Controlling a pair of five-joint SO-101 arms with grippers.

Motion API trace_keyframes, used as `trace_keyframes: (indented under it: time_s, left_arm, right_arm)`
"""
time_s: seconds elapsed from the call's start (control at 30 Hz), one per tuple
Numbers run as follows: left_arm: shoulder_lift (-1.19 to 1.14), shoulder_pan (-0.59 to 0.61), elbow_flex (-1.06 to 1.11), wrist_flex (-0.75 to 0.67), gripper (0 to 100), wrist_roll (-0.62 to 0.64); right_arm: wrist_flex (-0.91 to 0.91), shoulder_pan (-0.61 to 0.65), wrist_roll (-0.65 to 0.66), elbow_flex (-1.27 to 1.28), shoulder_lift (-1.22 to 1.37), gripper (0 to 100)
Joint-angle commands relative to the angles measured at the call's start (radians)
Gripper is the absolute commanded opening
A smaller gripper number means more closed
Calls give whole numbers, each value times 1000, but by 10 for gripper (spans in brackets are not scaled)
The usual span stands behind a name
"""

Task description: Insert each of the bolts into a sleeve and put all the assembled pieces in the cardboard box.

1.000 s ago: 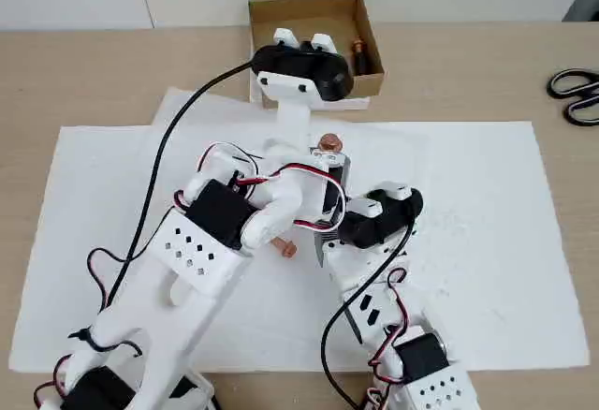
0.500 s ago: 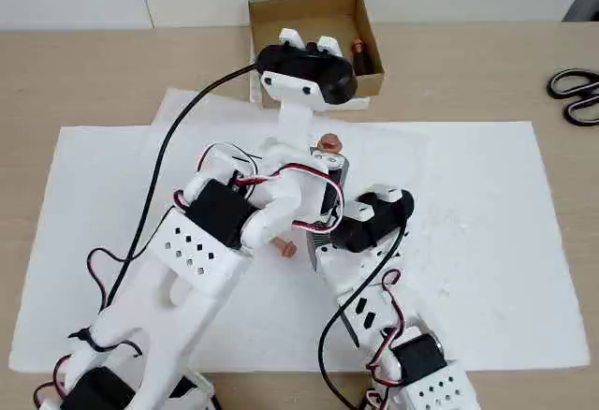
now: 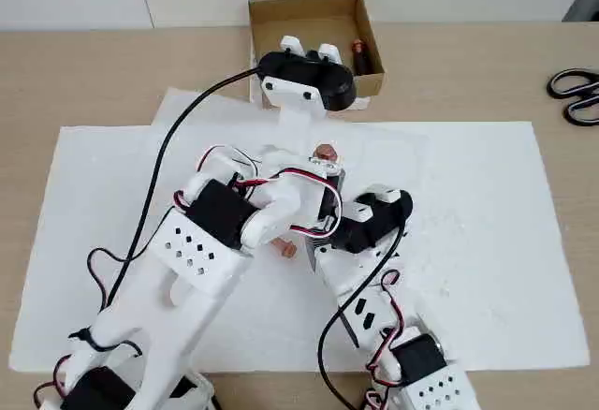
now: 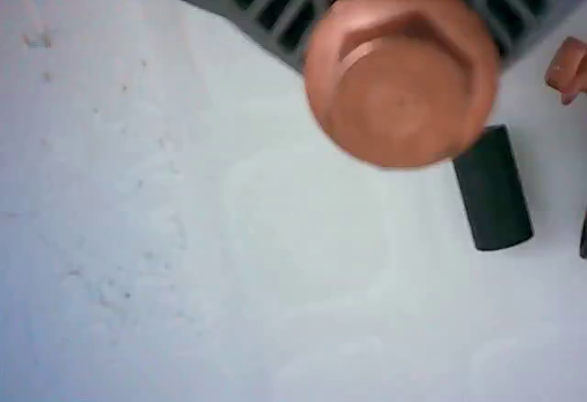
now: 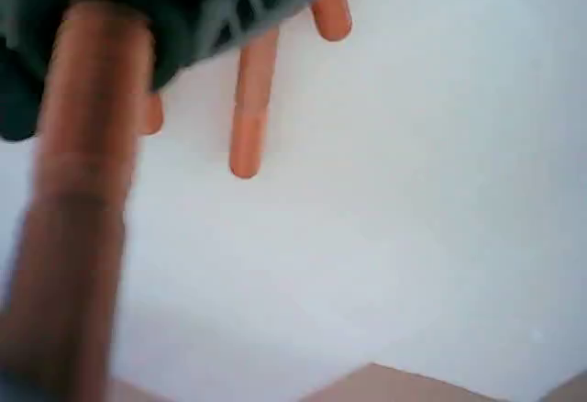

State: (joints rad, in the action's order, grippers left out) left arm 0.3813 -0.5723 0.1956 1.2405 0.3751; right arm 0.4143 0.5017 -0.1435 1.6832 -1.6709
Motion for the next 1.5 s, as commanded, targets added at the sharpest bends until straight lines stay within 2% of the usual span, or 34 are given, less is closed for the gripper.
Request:
trace_keyframes:
  time_s: [0.0,0.17,0.67,1.0,1.17,1.47]
  left_arm:
    - [43,-3,-7,15,6,-8]
    - [43,-5,16,15,6,-49]
    - [43,-15,68,14,6,-52]
    - [43,-41,70,9,7,-279]
    - [43,-40,71,8,8,-477]
    - [48,-38,91,11,8,-457]
  right_arm:
    - [-1,-2,-8,8,-16,4]
    - [-1,-2,-8,8,-18,4]
    - [-1,-2,-8,8,-18,4]
    - [-1,-2,-8,8,-18,4]
    - [-1,-2,-8,8,-18,4]
    - [-1,-2,-8,8,-18,4]
